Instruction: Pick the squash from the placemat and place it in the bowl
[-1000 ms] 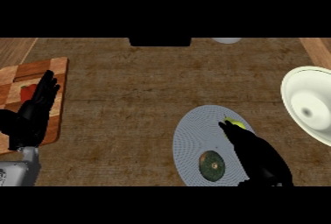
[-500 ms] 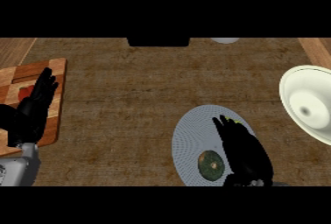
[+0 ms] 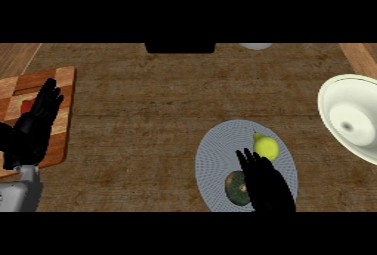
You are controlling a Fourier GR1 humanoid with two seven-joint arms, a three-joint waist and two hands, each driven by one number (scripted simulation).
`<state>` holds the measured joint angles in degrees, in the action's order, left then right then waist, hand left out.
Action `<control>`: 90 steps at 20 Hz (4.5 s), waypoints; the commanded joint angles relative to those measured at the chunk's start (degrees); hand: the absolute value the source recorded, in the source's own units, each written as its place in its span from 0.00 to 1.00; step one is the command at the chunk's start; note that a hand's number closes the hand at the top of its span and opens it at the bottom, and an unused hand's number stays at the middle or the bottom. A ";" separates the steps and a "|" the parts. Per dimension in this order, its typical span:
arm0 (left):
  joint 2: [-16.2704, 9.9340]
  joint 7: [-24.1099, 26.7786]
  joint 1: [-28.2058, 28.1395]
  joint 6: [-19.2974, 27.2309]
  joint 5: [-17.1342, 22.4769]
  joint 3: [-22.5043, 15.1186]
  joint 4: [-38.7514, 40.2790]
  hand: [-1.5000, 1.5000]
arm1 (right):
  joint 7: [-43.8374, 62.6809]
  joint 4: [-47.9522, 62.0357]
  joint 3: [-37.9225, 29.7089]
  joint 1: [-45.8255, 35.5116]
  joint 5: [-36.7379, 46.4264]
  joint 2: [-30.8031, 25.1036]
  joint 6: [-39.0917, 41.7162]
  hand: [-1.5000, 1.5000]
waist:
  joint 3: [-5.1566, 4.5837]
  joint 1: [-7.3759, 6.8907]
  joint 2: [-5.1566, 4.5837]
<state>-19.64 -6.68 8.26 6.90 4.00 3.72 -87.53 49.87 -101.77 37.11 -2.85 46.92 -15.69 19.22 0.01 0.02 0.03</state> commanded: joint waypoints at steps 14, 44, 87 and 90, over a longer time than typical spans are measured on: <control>2.56 -2.25 0.91 -3.31 -2.71 2.96 -1.04 0.50 | -7.06 14.69 -5.51 -1.83 3.88 9.59 -0.60 1.00 | 0.00 -0.16 -0.06; 2.56 -2.47 0.30 -4.03 -3.30 7.04 -1.11 0.50 | -76.00 -7.60 -27.06 19.34 -9.25 -36.05 -23.82 1.00 | -0.01 3.50 0.69; 7.63 -1.74 3.00 -5.09 -7.01 1.79 -1.70 0.50 | -89.13 72.66 -36.97 -33.27 -13.88 -29.95 -8.42 0.00 | 0.23 -3.69 -1.18; 7.12 0.04 2.95 -5.04 -6.73 3.11 -0.35 0.50 | -98.07 78.03 -37.86 -35.14 -14.52 -31.44 -5.41 0.00 | 0.29 -3.72 -1.40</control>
<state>-12.54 -7.09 11.05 1.80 -2.78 6.55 -88.04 -41.05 -31.58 -0.91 -35.50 31.45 -46.84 11.89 0.21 -3.45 -1.14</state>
